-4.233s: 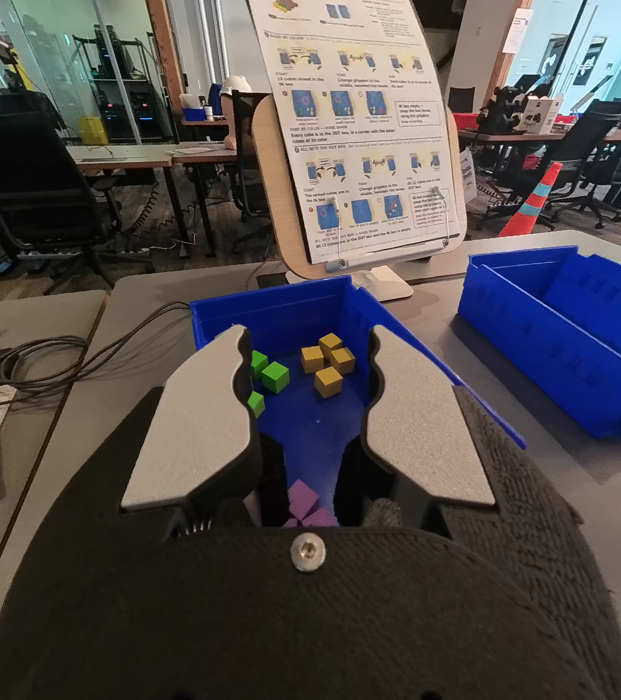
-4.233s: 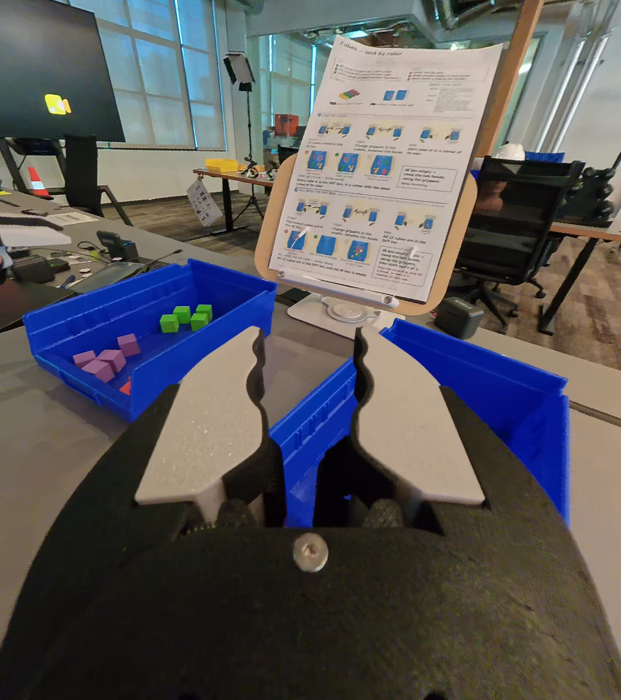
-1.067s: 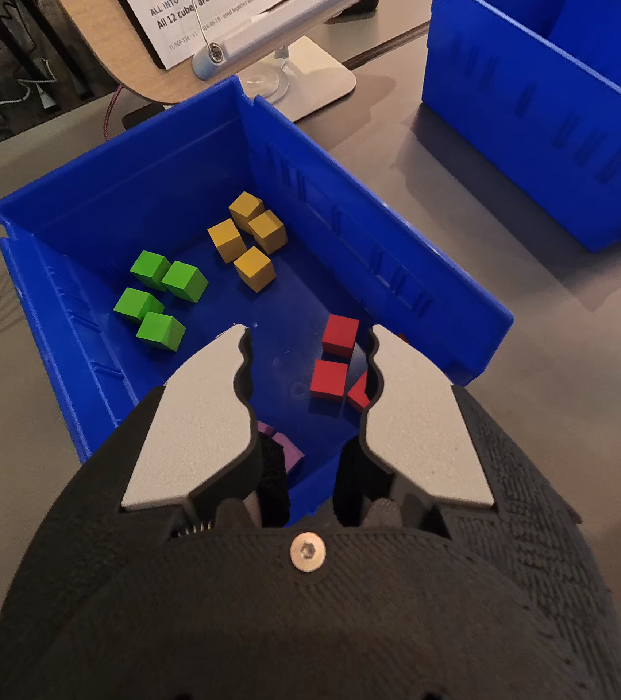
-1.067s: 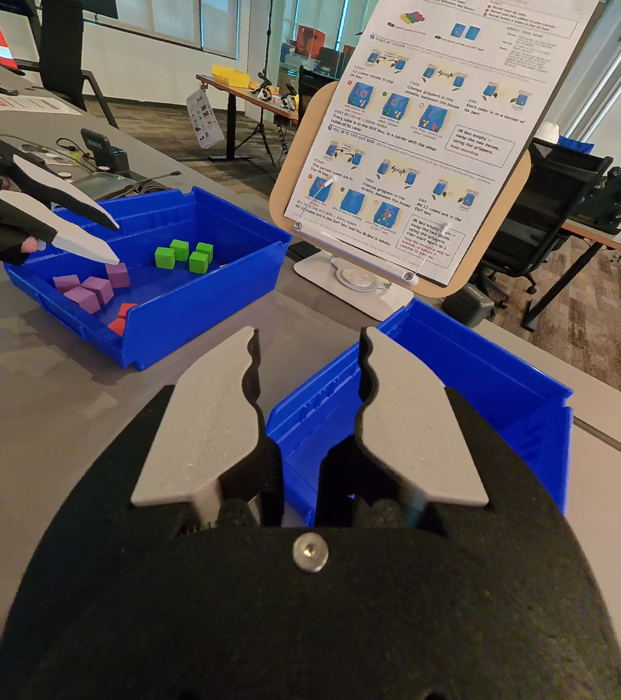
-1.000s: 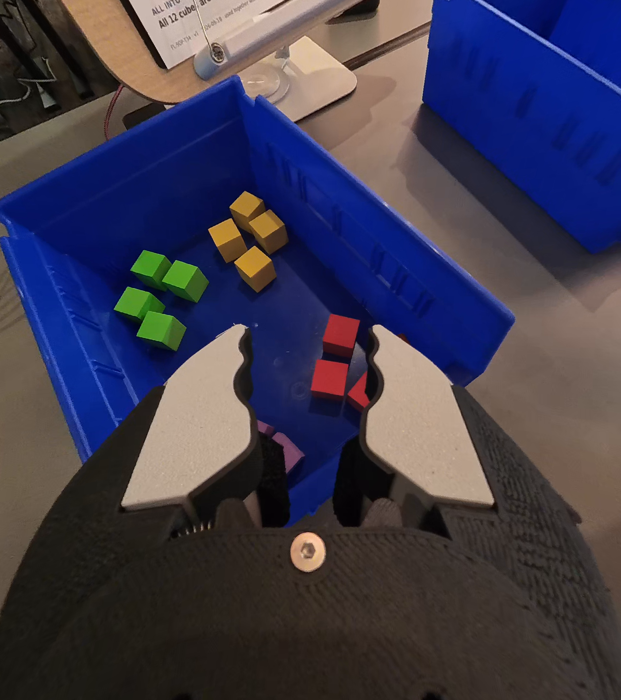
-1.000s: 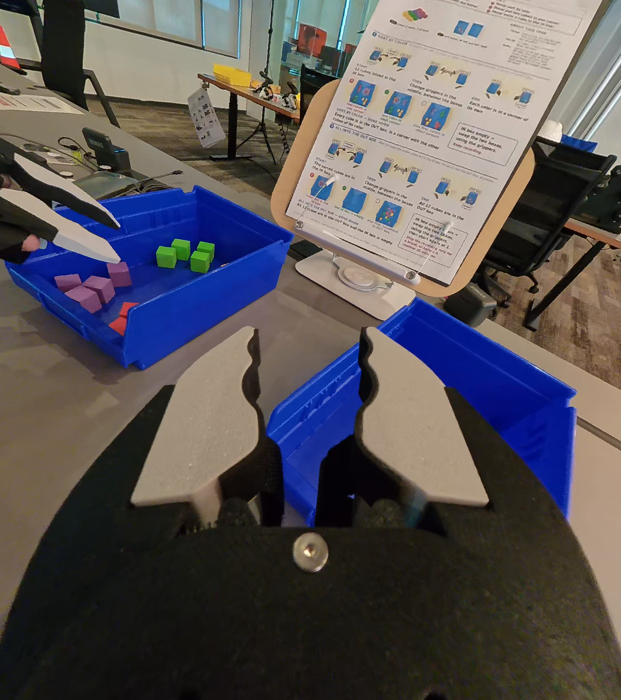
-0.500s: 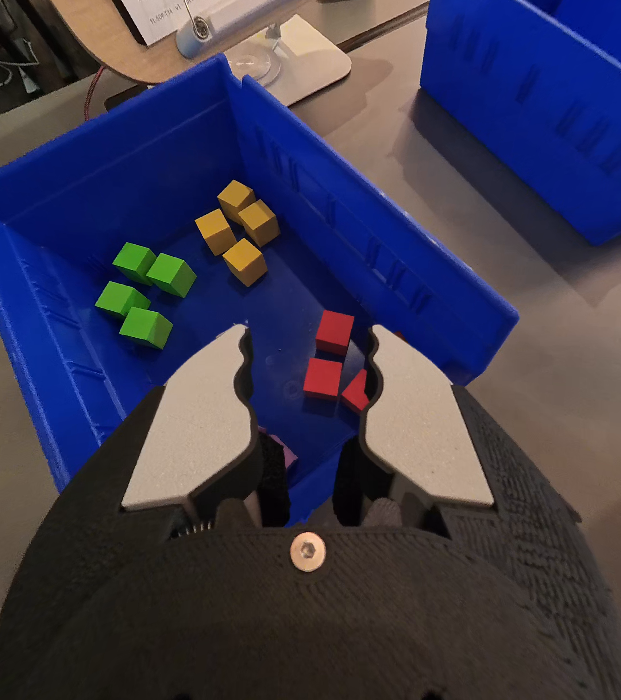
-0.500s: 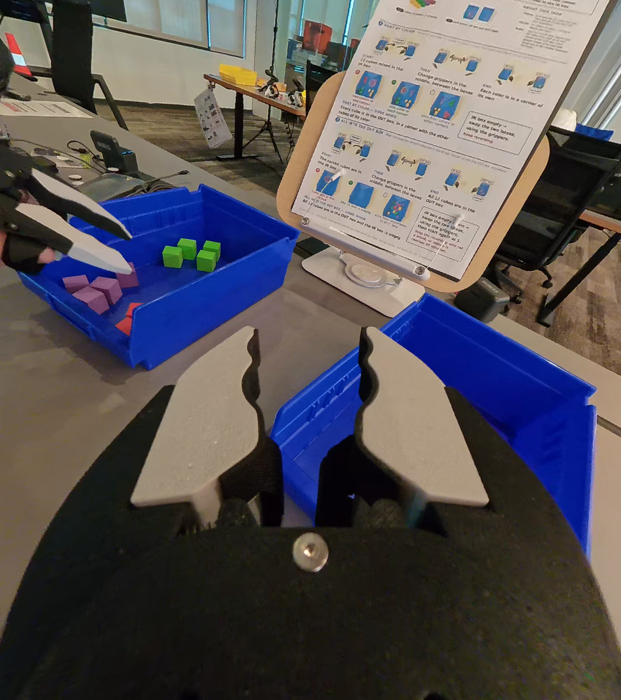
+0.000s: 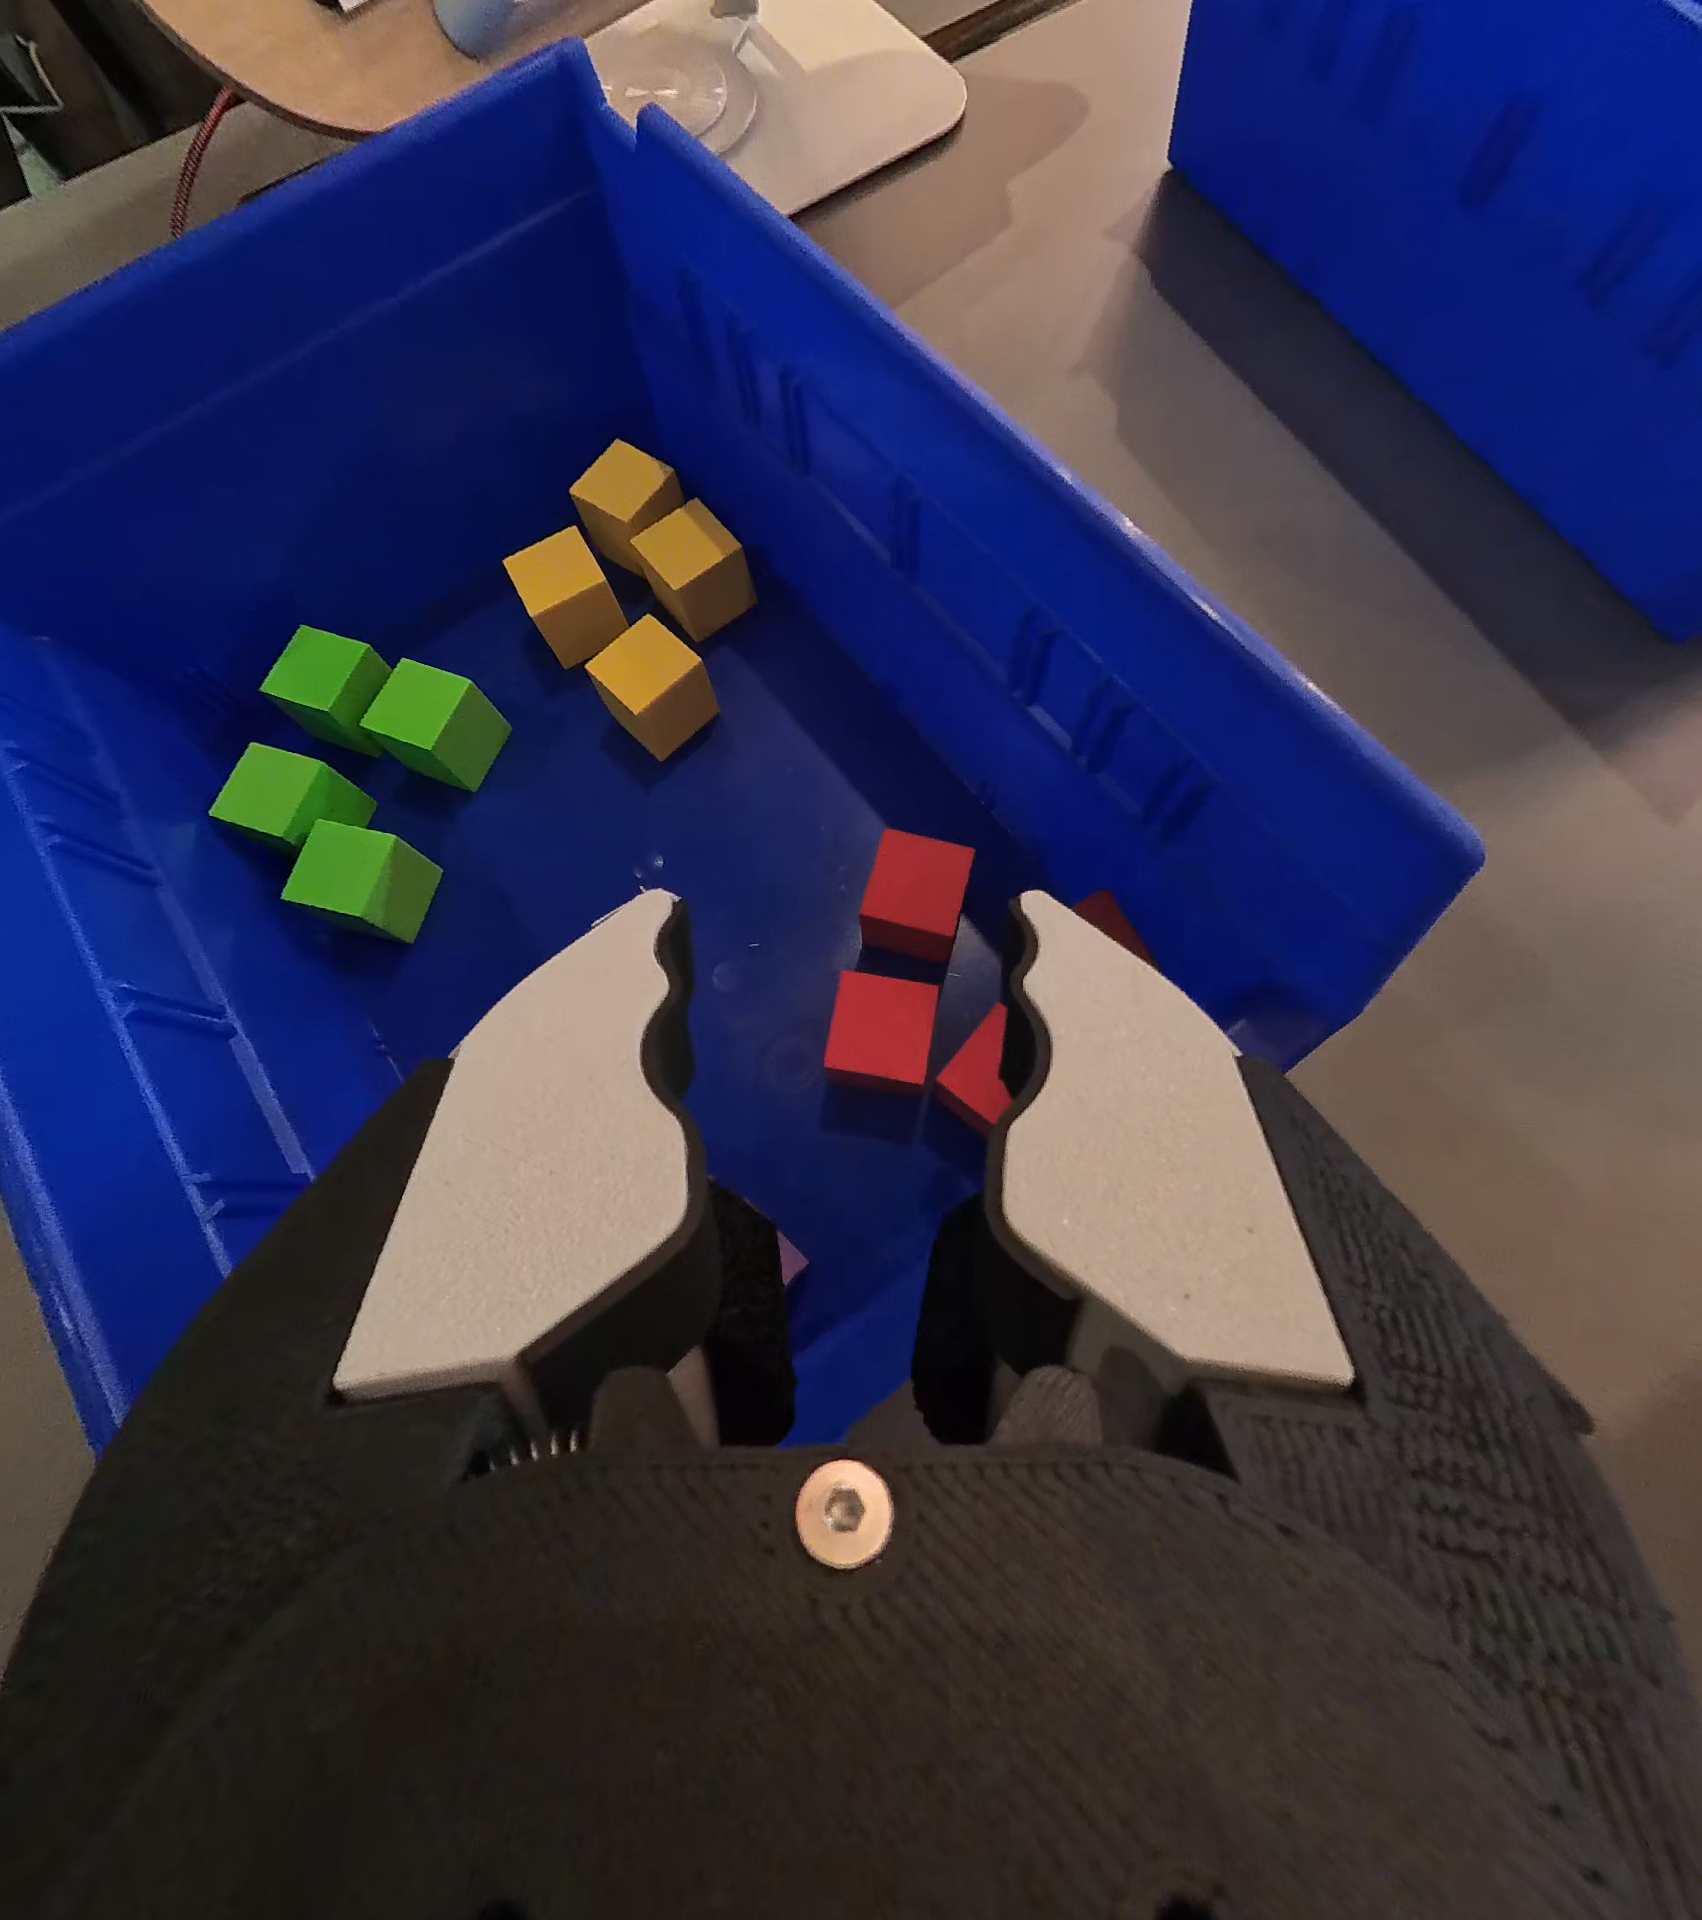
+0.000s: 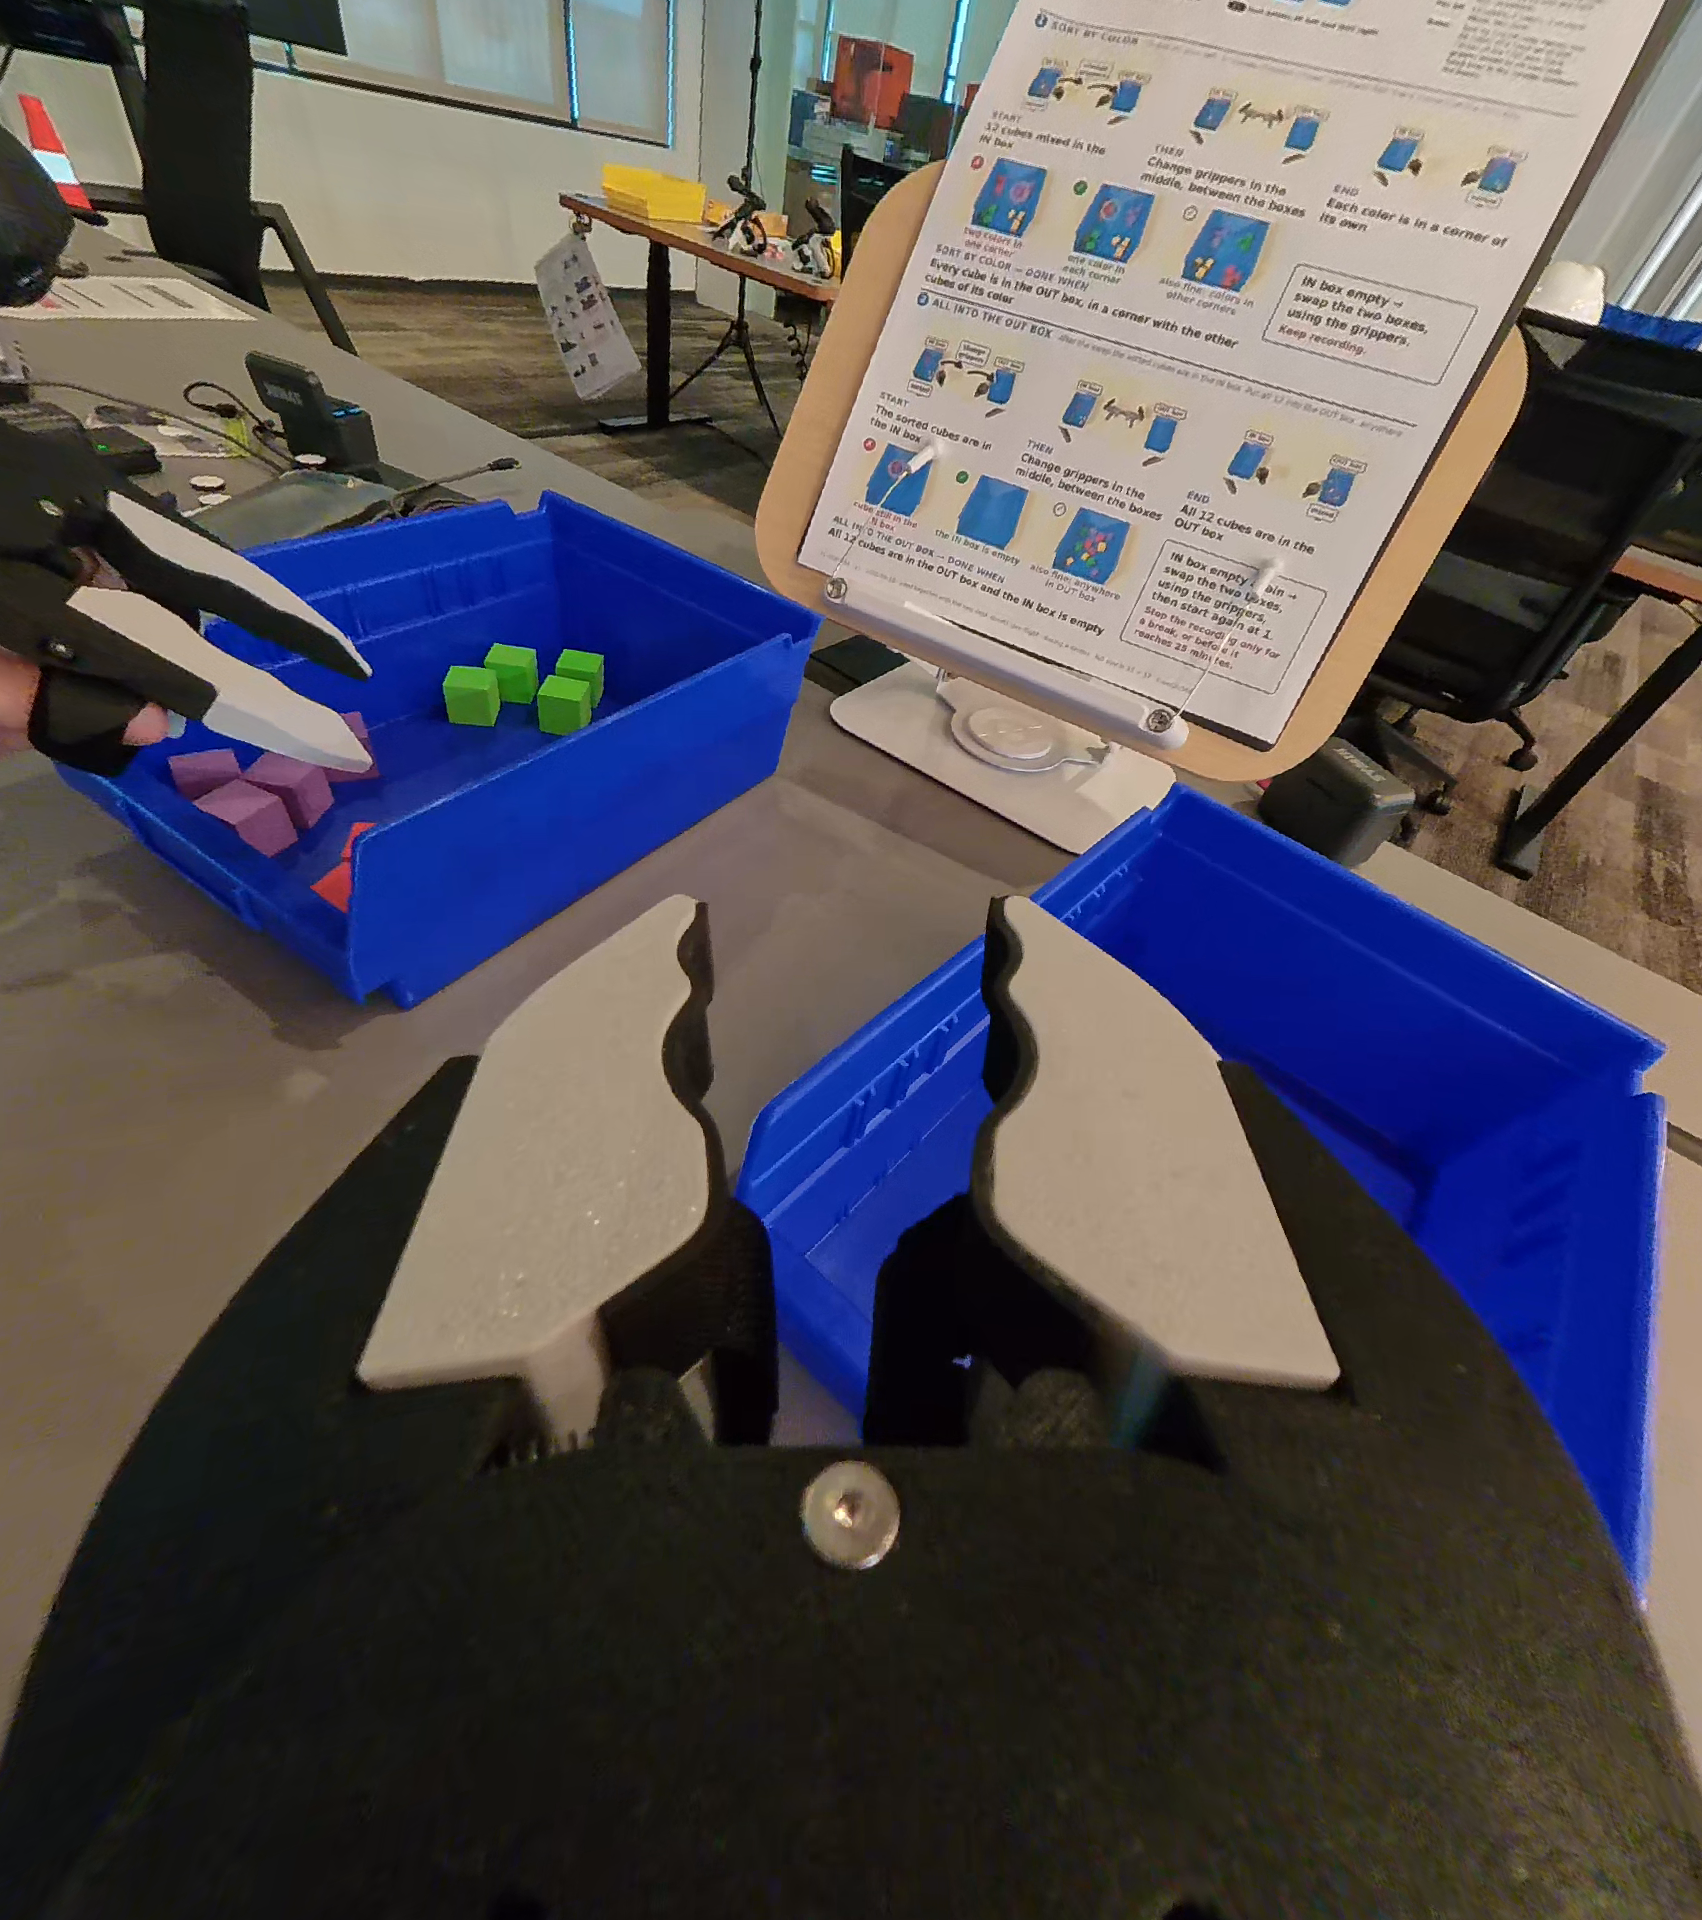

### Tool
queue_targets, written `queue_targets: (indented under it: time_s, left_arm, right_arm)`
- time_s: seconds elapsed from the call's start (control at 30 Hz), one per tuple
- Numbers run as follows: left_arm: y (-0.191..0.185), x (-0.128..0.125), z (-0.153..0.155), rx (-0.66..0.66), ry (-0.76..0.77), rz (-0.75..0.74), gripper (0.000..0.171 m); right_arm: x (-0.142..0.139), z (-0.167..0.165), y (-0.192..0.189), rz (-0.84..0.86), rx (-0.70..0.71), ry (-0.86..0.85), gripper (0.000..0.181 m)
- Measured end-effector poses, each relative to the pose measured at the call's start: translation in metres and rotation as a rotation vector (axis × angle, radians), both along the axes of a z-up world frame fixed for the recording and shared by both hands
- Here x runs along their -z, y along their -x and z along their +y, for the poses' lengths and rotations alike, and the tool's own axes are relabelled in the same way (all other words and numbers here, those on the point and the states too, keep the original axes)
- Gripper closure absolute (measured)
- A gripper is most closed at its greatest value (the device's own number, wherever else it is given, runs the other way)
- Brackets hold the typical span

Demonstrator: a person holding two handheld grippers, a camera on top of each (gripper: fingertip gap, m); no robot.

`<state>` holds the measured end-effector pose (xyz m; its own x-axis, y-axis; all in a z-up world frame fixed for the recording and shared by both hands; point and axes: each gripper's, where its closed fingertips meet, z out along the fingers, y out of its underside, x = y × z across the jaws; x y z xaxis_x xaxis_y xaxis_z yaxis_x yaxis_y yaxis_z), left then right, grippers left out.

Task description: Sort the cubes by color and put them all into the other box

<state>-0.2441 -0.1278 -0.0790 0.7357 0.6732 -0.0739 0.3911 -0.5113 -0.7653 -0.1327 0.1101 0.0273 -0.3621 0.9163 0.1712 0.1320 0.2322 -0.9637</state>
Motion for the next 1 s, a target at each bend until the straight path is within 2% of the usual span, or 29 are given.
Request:
queue_targets:
  time_s: [0.23,0.47,1.0]
  left_arm:
    - [0.0,0.002,0.001,0.001,-0.003,-0.001,0.113]
    - [0.005,0.018,0.002,-0.012,0.043,-0.002,0.113]
    - [0.012,0.026,0.001,-0.032,0.064,0.034,0.112]
  right_arm:
    - [-0.002,0.0,-0.001,0.006,0.006,-0.011,0.131]
    - [-0.01,-0.004,-0.006,0.032,0.002,-0.032,0.131]
    - [-0.023,0.004,-0.012,0.068,0.03,-0.05,0.131]
